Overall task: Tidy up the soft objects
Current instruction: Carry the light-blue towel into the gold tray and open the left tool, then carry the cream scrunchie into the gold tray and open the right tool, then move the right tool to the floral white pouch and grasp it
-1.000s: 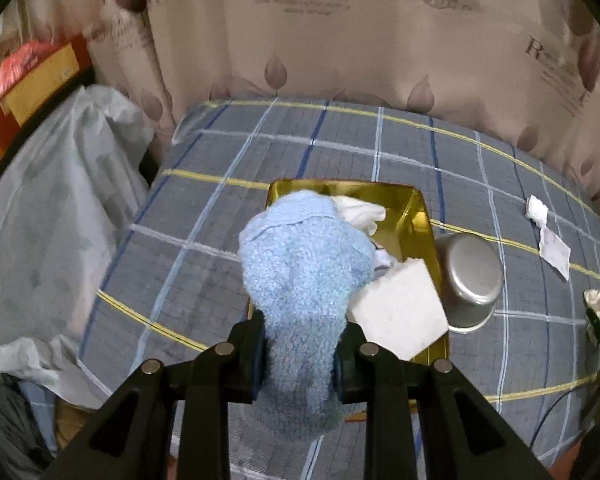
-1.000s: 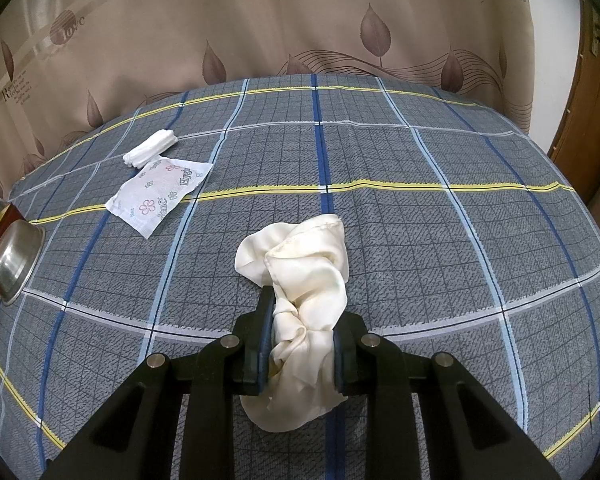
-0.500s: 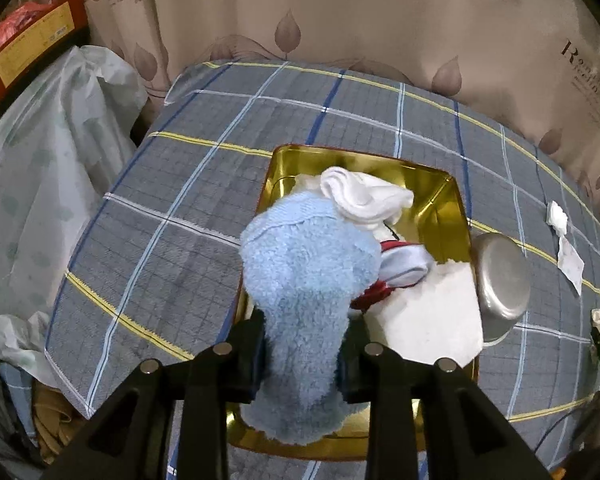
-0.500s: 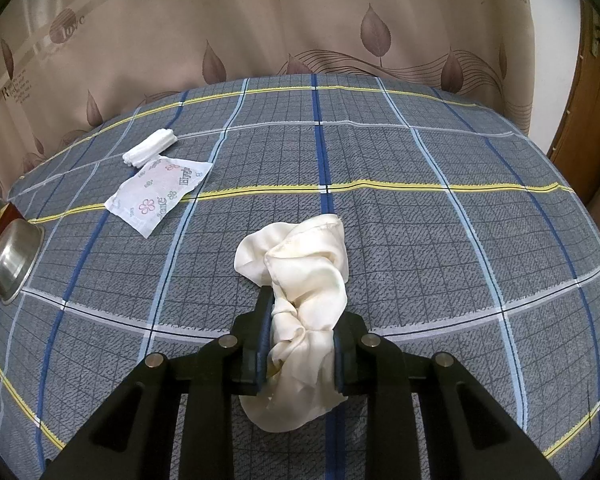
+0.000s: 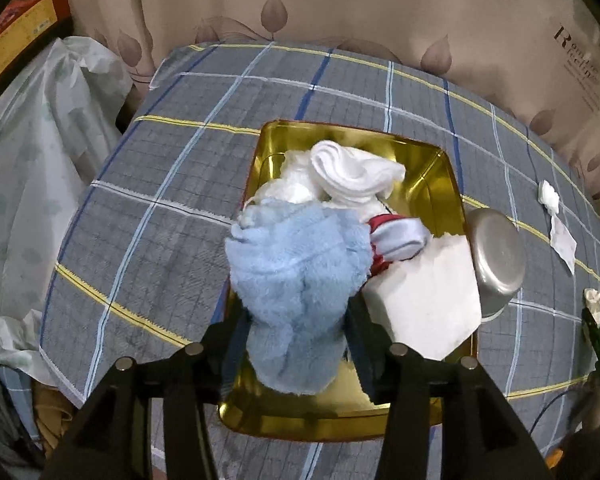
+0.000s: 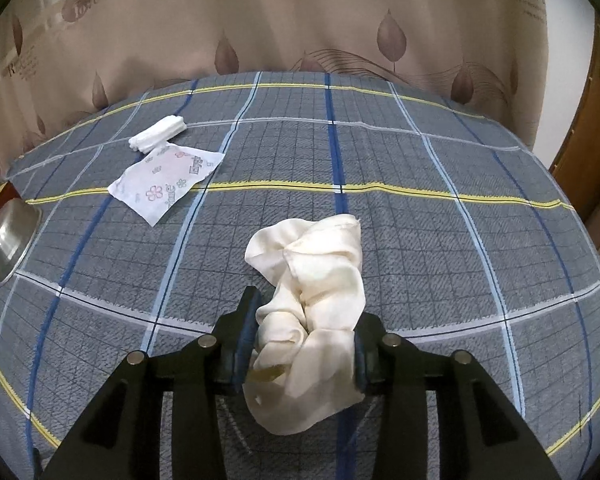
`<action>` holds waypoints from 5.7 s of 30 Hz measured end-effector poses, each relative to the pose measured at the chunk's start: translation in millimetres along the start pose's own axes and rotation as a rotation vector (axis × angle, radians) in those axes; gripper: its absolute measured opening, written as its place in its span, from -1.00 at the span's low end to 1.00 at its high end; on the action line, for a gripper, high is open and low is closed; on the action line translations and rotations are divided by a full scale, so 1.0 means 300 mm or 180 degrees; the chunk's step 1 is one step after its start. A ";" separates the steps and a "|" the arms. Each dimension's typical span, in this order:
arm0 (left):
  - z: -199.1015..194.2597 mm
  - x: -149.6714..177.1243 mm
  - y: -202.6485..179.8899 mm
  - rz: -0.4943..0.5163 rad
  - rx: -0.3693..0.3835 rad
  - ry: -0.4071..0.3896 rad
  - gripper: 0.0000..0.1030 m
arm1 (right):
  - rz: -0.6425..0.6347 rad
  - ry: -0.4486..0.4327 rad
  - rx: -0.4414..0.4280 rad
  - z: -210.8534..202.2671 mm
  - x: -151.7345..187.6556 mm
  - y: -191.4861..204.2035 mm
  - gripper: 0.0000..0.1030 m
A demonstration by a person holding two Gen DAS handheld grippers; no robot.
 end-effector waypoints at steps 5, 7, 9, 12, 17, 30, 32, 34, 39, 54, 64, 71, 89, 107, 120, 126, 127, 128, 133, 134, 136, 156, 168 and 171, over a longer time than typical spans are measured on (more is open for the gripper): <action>-0.057 0.006 -0.005 0.0065 -0.0086 -0.0122 -0.07 | 0.0015 0.0005 -0.0020 0.002 -0.001 0.004 -0.28; -0.079 0.011 -0.012 0.0088 -0.0121 -0.0172 -0.07 | 0.0019 0.0007 -0.0027 0.002 -0.002 0.003 -0.27; -0.103 0.019 -0.019 0.0119 -0.0179 -0.0241 -0.07 | 0.0021 0.0008 -0.0030 0.002 -0.003 0.002 -0.27; -0.136 0.033 -0.028 0.0173 -0.0263 -0.0350 -0.07 | 0.0020 0.0009 -0.0030 0.002 -0.003 0.000 -0.27; -0.169 0.070 -0.037 0.0203 -0.0302 -0.0488 -0.07 | 0.0023 0.0009 -0.0035 0.001 -0.004 -0.001 -0.27; -0.202 0.123 0.117 -0.0177 -0.0921 -0.0830 -0.07 | 0.0012 0.0022 0.0105 0.004 -0.010 -0.003 -0.30; -0.195 0.131 0.136 -0.0227 -0.0951 -0.0810 -0.07 | 0.0019 0.0025 0.0137 0.006 -0.010 0.001 -0.31; -0.193 0.132 0.148 -0.0219 -0.1012 -0.0826 -0.07 | 0.0034 0.0023 0.0163 0.005 -0.010 0.004 -0.41; -0.190 0.140 0.161 -0.0251 -0.0964 -0.0887 -0.07 | 0.0008 0.0015 0.0263 -0.002 -0.009 0.025 -0.63; -0.208 0.178 0.246 -0.0549 -0.0984 -0.0998 -0.07 | -0.0284 0.0031 0.0154 -0.121 0.025 0.176 -0.72; -0.182 0.213 0.296 -0.0762 -0.0930 -0.0869 -0.07 | -0.0875 0.0162 -0.0479 -0.261 0.138 0.530 -0.72; -0.171 0.228 0.314 -0.0804 -0.0935 -0.0800 -0.07 | -0.1346 0.0120 -0.1014 -0.371 0.187 0.865 -0.72; -0.195 0.274 0.415 -0.0977 -0.1096 -0.0795 -0.07 | -0.2054 0.0354 -0.1947 -0.454 0.377 1.542 -0.72; -0.175 0.293 0.434 -0.1031 -0.1100 -0.0709 -0.07 | -0.2148 0.0321 -0.1632 -0.268 0.378 1.698 -0.72; -0.166 0.297 0.428 -0.1018 -0.1071 -0.0687 -0.07 | -0.2145 0.0194 -0.1663 -0.299 0.368 1.702 -0.13; -0.171 0.295 0.423 -0.1012 -0.1061 -0.0695 -0.07 | -0.2096 0.0132 -0.1755 -0.367 0.346 1.697 0.12; -0.170 0.295 0.421 -0.1013 -0.1055 -0.0696 -0.07 | -0.2089 0.0111 -0.1751 -0.376 0.340 1.696 0.14; -0.169 0.295 0.421 -0.1021 -0.1048 -0.0692 -0.07 | -0.2071 0.0076 -0.1751 -0.388 0.333 1.692 0.17; -0.171 0.288 0.415 -0.0995 -0.1061 -0.0697 -0.07 | -0.1946 -0.0064 -0.1842 -0.448 0.290 1.673 0.36; -0.171 0.287 0.413 -0.0994 -0.1055 -0.0700 -0.07 | -0.1918 -0.0086 -0.1851 -0.459 0.280 1.665 0.37; -0.171 0.285 0.413 -0.1002 -0.1051 -0.0702 -0.07 | -0.1874 -0.0100 -0.1872 -0.471 0.267 1.648 0.38; -0.148 0.280 0.386 -0.0924 -0.1067 -0.0678 -0.07 | -0.0881 -0.0071 -0.0697 -0.245 0.031 0.861 0.59; -0.131 0.284 0.382 -0.0884 -0.1109 -0.0649 -0.07 | 0.0192 -0.0008 -0.0261 -0.074 -0.106 0.436 0.74; -0.130 0.284 0.380 -0.0880 -0.1112 -0.0651 -0.07 | 0.0246 -0.0012 -0.0200 -0.031 -0.145 0.449 0.74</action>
Point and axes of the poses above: each gripper's, at about its wrist camera, not at the fingertips, and z roughly the way its jaws point, y to its left, x to its underside, the point moved 10 cm from there along z, roughly the way its jaws point, and after that the axes turned 10 degrees about z, right-handed, at the moved point
